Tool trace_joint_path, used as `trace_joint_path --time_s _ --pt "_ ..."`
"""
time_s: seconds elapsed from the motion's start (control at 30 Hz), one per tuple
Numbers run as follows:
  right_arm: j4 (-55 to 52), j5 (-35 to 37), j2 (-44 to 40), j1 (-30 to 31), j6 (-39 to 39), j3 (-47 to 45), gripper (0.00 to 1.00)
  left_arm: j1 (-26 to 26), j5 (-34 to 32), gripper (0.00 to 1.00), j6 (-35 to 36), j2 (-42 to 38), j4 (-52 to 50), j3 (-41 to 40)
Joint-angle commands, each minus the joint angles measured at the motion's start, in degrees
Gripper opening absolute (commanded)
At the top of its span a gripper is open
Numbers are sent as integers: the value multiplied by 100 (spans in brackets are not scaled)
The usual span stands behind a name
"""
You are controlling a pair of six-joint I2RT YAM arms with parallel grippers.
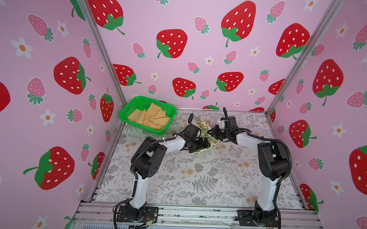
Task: Fold and stack skirts
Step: Fold the skirt at the top-center of the table.
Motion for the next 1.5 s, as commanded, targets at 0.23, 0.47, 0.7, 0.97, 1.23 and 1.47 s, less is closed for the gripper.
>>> trace_joint_path --time_s 0.23,0.47,0.7,0.97,1.23,1.47 --pt "831 -216 364 118 723 -236 21 -15 69 99 -36 300 -72 -22" --pt "1346 -292 515 179 1084 -407 26 -12 87 100 -48 296 -49 -11" --pt "1860 -383 729 267 1465 -459 34 -15 95 99 -67 266 -11 -43" --pt "2334 -482 735 388 1837 -338 50 -37 87 100 -97 233 34 -98" --pt "2003 -521 412 344 1691 207 62 -40 43 100 -129 108 73 -170" --pt "700 -364 380 -69 561 809 100 -33 15 99 -148 161 -80 66"
